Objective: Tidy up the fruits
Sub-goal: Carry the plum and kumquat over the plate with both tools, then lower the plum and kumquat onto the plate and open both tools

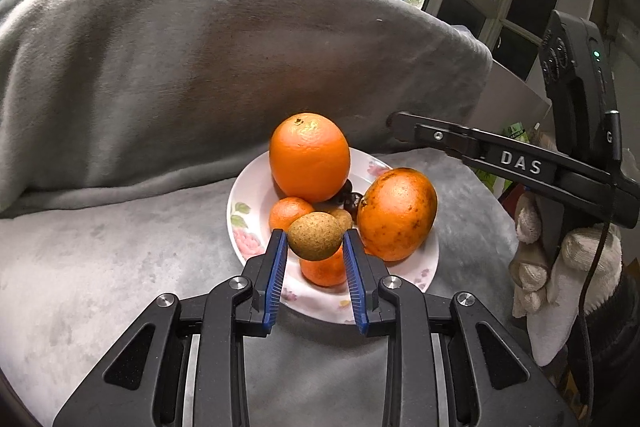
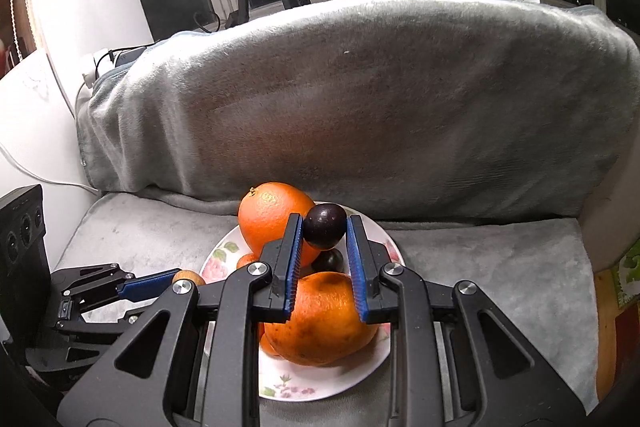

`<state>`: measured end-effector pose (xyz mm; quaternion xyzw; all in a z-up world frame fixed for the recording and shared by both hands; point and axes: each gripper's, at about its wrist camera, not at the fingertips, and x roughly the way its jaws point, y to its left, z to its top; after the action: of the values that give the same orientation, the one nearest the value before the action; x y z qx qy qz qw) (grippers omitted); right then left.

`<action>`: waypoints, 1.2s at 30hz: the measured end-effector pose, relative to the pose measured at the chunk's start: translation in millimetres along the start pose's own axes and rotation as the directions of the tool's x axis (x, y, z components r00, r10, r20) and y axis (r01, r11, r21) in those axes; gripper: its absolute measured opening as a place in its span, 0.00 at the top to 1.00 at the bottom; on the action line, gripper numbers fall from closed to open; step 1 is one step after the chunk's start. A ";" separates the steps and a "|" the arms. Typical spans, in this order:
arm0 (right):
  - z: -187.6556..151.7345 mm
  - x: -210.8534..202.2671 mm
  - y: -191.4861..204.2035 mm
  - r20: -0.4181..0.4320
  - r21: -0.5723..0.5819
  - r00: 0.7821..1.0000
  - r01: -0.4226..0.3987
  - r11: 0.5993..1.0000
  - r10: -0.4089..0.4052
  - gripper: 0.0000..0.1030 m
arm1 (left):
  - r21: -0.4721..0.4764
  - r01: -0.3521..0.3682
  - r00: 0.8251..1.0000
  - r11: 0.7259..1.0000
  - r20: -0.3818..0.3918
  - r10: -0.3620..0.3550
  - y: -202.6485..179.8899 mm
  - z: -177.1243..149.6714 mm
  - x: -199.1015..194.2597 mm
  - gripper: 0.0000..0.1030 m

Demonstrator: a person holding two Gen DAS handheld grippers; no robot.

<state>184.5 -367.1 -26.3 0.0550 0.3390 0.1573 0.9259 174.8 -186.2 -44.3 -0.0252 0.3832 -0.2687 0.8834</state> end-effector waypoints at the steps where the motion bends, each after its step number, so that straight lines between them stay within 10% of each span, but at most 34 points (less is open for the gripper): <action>1: 0.2 1.8 -0.1 -0.003 0.001 1.000 0.001 1.000 -0.001 0.78 | 0.002 -0.001 1.000 1.000 0.000 0.001 -0.9 0.0 0.5 0.74; 36: 2.8 9.6 0.7 -0.019 -0.009 1.000 0.017 1.000 -0.017 0.76 | 0.016 0.008 1.000 1.000 0.000 -0.008 -5.9 2.3 1.4 0.74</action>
<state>193.1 -363.2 -29.8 0.0466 0.3476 0.1516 0.9241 174.5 -192.3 -42.1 -0.0197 0.3809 -0.2752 0.8825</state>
